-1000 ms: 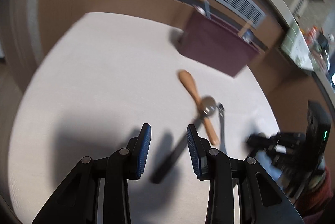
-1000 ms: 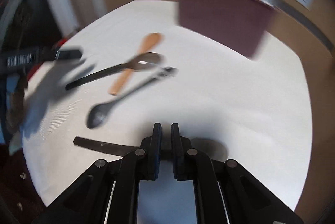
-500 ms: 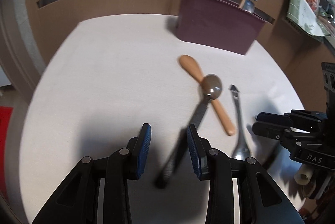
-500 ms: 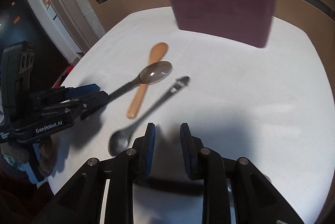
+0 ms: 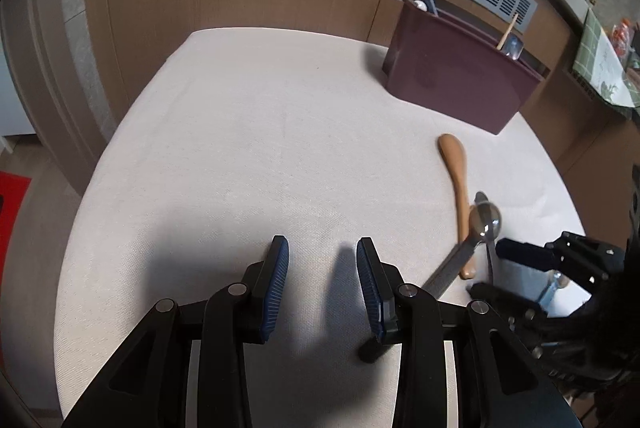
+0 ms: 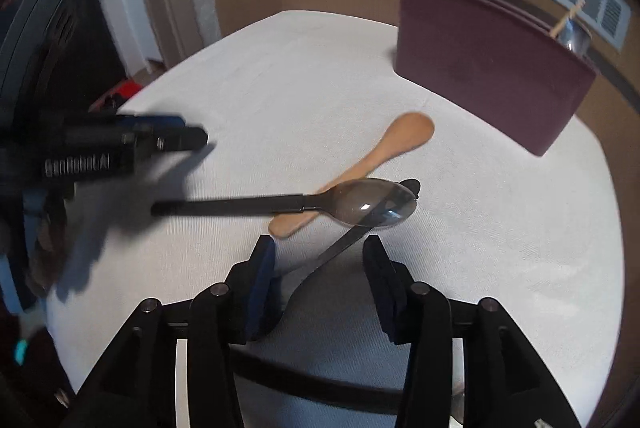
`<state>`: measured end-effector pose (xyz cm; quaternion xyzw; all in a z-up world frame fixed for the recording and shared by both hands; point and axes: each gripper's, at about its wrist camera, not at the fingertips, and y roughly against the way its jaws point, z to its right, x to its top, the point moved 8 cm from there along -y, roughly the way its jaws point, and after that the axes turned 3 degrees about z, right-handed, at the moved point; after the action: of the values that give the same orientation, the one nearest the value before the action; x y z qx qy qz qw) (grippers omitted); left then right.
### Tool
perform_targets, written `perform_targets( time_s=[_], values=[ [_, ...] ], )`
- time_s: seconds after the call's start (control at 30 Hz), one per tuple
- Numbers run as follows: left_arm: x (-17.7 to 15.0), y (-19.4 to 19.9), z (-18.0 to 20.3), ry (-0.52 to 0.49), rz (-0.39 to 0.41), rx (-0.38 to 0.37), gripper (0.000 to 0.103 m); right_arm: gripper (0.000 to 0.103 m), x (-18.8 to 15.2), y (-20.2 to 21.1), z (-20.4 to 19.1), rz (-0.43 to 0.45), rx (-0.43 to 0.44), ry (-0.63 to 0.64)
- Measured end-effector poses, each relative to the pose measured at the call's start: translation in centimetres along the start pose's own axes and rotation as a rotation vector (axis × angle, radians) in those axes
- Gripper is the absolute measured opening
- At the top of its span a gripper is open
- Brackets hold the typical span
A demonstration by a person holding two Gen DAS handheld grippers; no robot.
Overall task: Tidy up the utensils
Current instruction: 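Grasp the black-handled smiley spoon with the right tool while left approaches wooden spoon, then grasp the wooden spoon by its handle with the left tool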
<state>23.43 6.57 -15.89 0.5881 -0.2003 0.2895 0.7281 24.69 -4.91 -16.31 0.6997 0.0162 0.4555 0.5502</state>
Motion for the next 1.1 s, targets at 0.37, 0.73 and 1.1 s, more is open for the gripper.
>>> perform_targets(
  time_s=[0.37, 0.73, 1.1],
  values=[
    [-0.5, 0.2, 8.0, -0.195, -0.050, -0.227, 0.037, 0.040, -5.1, 4.4, 9.2, -0.040, -0.064, -0.086],
    [1.0, -4.6, 14.0, -0.491, -0.097, -0.121, 0.037, 0.038, -6.6, 5.5, 12.1, 0.038, -0.130, -0.191],
    [3.6, -4.6, 5.7, -0.229, -0.108, -0.013, 0.037, 0.055, -6.4, 5.6, 11.6, 0.024, -0.086, -0.201]
  ],
)
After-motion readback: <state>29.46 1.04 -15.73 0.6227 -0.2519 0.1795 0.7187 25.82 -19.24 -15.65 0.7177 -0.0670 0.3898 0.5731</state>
